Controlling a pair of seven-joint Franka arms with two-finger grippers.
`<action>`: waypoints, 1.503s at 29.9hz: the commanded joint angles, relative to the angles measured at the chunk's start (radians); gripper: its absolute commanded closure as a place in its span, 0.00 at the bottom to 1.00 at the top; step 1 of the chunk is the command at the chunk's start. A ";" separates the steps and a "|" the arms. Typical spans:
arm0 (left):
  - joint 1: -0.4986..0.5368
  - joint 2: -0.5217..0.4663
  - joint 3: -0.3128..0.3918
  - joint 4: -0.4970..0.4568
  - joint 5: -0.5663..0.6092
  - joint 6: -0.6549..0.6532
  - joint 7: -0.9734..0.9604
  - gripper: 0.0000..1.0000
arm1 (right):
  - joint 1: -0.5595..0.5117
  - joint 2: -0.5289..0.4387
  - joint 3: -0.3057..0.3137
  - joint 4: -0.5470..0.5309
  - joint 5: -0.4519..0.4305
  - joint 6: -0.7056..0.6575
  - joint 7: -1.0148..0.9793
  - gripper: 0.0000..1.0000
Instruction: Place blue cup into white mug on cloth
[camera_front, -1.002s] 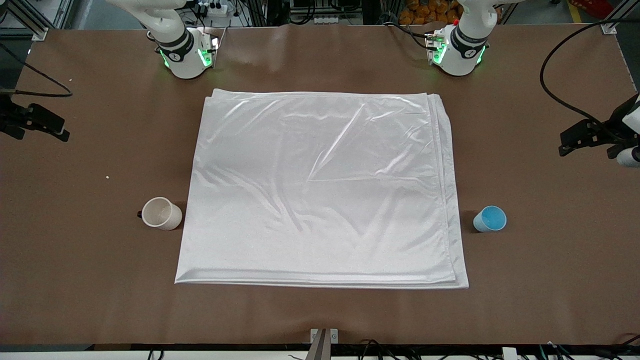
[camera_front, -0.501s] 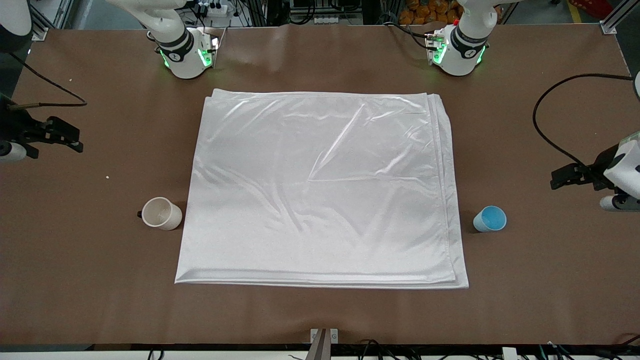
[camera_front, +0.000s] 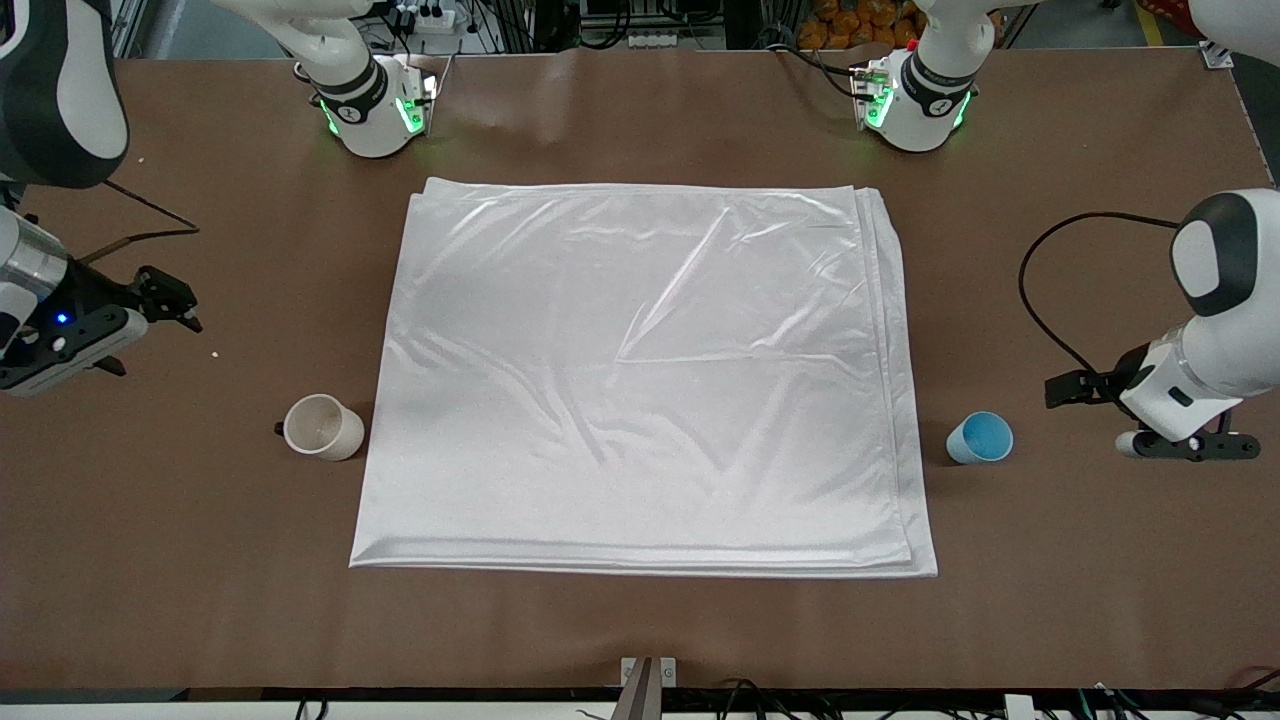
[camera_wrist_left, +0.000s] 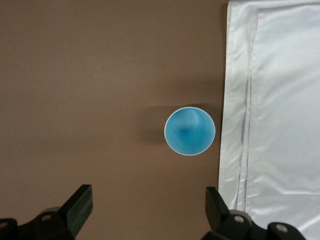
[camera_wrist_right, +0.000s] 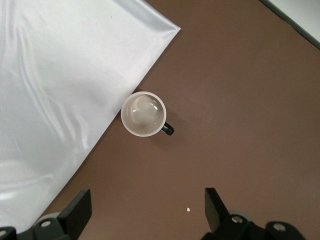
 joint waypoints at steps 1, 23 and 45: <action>0.001 0.056 -0.002 -0.009 0.020 0.029 -0.008 0.00 | -0.012 0.040 0.007 -0.002 0.000 0.022 -0.133 0.00; -0.001 0.228 -0.001 -0.004 0.025 0.206 -0.013 0.00 | -0.029 0.229 0.006 -0.007 -0.003 0.208 -0.662 0.00; -0.015 0.275 -0.002 -0.013 0.025 0.221 -0.014 0.83 | -0.029 0.310 0.006 -0.137 -0.012 0.426 -0.908 0.00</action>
